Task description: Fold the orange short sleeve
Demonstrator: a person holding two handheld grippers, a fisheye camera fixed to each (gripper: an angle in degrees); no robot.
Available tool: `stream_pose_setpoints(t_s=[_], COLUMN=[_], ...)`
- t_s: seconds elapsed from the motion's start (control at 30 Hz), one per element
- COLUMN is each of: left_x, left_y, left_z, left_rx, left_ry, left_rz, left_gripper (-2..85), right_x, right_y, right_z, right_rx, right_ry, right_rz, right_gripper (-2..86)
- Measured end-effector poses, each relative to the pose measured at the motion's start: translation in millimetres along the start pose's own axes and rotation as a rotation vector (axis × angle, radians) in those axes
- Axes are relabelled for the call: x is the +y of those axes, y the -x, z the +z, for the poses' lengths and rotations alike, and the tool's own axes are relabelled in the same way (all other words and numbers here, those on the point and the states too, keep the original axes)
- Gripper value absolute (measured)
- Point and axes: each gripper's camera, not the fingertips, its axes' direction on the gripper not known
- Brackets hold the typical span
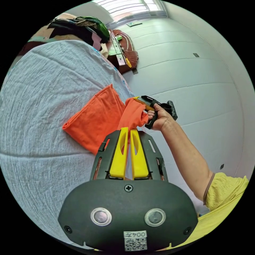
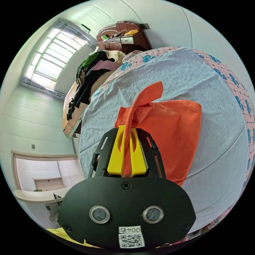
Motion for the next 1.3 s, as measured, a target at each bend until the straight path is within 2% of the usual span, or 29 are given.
stream_pose_setpoints(t_s=[0.33, 0.47, 0.7, 0.93, 1.07, 1.3], left_x=[-26, -32, -43, -72, -80, -75], left_y=[97, 115, 118, 124, 127, 118], left_z=[-48, -67, -97, -114, -118, -121], left_rx=[0.026, 0.004, -0.055, -0.118, -0.138, -0.197], left_ry=[-0.047, -0.053, -0.044, 0.012, 0.049, 0.064], left_rz=[-0.234, -0.258, -0.216, -0.173, -0.174, -0.154], left_gripper=[0.8, 0.8, 0.7, 0.8, 0.5, 0.2], right_x=[21, 38, 93, 256, 353, 413], right_y=[67, 90, 118, 67, 45, 80], right_z=[125, 160, 119, 46, 63, 117], right_rx=[0.185, 0.239, 0.216, 0.212, 0.305, 0.52], right_ry=[0.085, 0.137, -0.042, -0.104, -0.054, 0.001], right_rz=[-0.104, -0.158, -0.287, -0.428, -0.446, -0.666], right_gripper=[4.8, 9.7, 9.9, 8.0, 8.1, 7.4])
